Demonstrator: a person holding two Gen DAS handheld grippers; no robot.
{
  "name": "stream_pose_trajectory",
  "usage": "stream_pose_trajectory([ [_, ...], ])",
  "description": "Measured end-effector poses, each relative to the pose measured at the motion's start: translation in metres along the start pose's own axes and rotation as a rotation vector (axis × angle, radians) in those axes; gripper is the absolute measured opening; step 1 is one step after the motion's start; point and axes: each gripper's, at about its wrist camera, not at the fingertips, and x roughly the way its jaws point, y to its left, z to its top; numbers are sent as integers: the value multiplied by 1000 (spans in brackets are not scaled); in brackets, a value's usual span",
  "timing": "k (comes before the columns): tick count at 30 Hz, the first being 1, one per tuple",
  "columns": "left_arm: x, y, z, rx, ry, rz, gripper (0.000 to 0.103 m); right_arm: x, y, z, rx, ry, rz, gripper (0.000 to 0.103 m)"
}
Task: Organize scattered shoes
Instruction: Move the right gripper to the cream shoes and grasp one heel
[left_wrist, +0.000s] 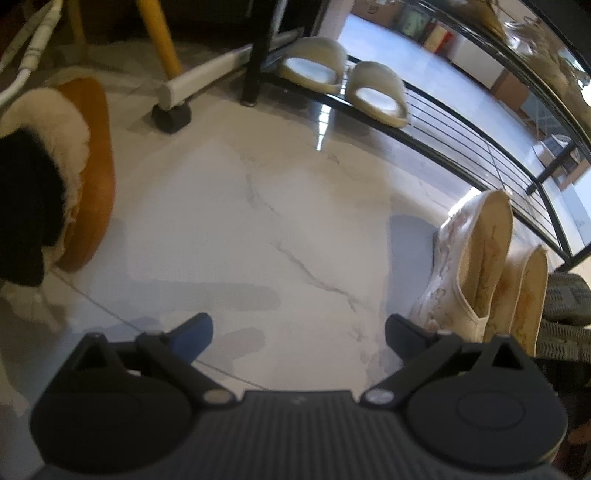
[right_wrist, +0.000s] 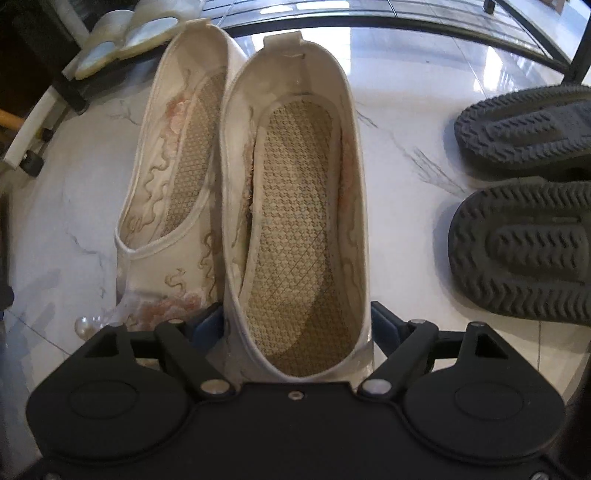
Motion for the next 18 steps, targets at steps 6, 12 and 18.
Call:
stream_pose_trajectory([
  [6,2,0,-1,7,11,7,101,2,2,8,-4,-9,-12,78],
  [12,3,1,-1,-10,15,15,101,4,-2,13,27,-7,1,76],
  [18,1,-1,-4,1,20,10,101,4,-11,14,89,10,17,72],
])
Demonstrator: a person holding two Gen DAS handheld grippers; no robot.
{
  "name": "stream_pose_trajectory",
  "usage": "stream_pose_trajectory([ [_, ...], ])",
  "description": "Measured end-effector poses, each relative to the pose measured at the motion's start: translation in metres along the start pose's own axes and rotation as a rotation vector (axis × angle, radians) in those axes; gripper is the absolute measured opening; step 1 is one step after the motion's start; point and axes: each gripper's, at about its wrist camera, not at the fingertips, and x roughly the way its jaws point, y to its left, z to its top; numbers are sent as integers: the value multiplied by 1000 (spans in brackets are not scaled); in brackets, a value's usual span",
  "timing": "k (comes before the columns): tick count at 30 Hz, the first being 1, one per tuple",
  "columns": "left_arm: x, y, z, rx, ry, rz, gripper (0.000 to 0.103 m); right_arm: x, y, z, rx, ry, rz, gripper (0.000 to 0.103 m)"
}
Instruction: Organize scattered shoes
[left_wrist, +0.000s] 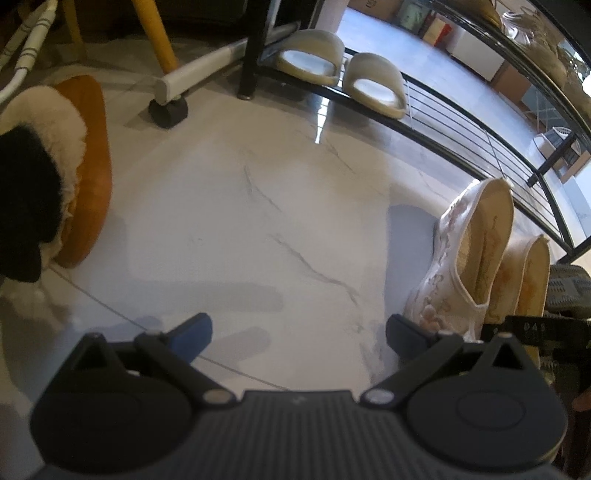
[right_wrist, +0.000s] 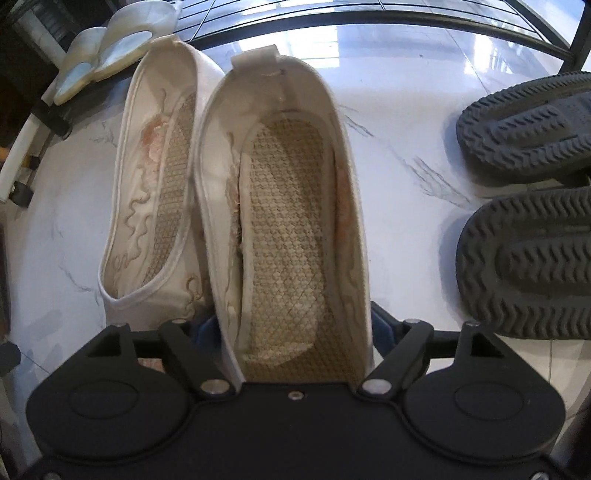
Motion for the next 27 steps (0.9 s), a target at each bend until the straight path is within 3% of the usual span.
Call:
stream_pose_trajectory([
  [9,-4,4,2,-31,-11,5,101,-21,-6,-11,29,-36,-11,69],
  [16,-1,6,-7,-40,11,60,101,-69,1,-13,45,-150,30,69],
  [22,-2,26,-7,-157,19,126,101,-97,67,23,31,-263,215,68],
  [27,-10,35,-2,-184,-30,149,101,-73,138,51,-37,-254,325,68],
])
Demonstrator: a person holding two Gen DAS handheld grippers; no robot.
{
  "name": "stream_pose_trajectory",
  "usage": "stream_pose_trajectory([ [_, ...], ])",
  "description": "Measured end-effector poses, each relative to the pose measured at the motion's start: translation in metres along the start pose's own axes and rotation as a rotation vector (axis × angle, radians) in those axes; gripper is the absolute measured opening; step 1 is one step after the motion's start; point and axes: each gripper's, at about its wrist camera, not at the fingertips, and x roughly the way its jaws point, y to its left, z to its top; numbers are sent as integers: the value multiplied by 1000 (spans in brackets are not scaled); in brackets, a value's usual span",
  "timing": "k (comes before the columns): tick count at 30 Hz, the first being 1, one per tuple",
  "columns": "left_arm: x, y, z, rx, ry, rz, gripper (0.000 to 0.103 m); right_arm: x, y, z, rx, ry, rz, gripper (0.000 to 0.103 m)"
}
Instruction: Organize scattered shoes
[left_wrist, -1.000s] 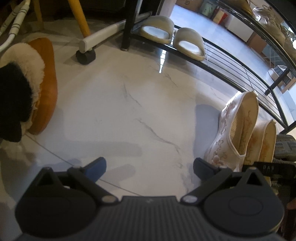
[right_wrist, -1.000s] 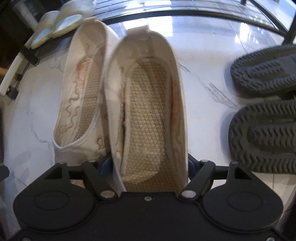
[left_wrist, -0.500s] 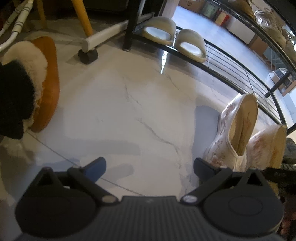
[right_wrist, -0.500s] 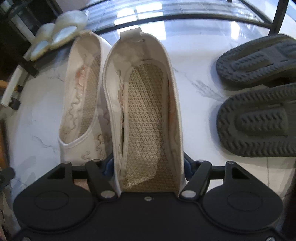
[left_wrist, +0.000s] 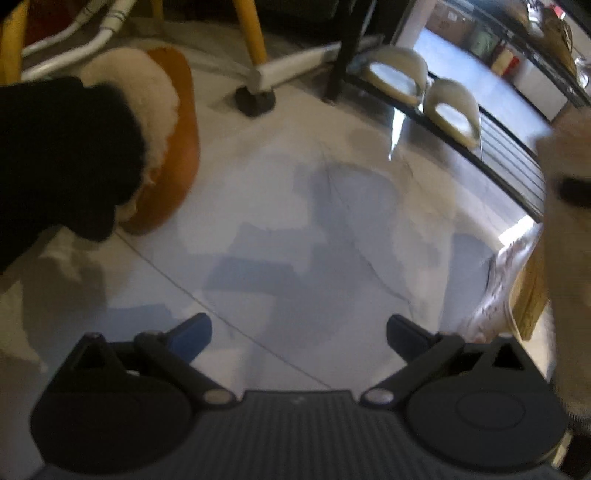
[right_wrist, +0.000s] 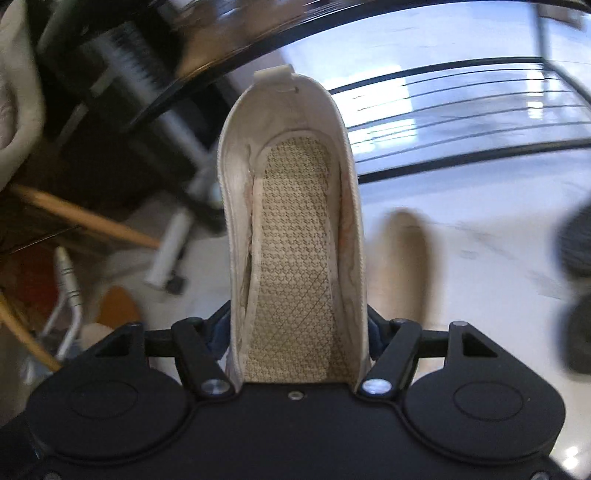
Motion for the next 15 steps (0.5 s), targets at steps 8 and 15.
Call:
stream_pose_trajectory([
  [8,0,8,5,-40,3,19,101,118,9,-26,-5,183,-141,68],
  [15,7,-1,2,-22,26,1,101,121,-7,-34,-28,218,-165,68],
])
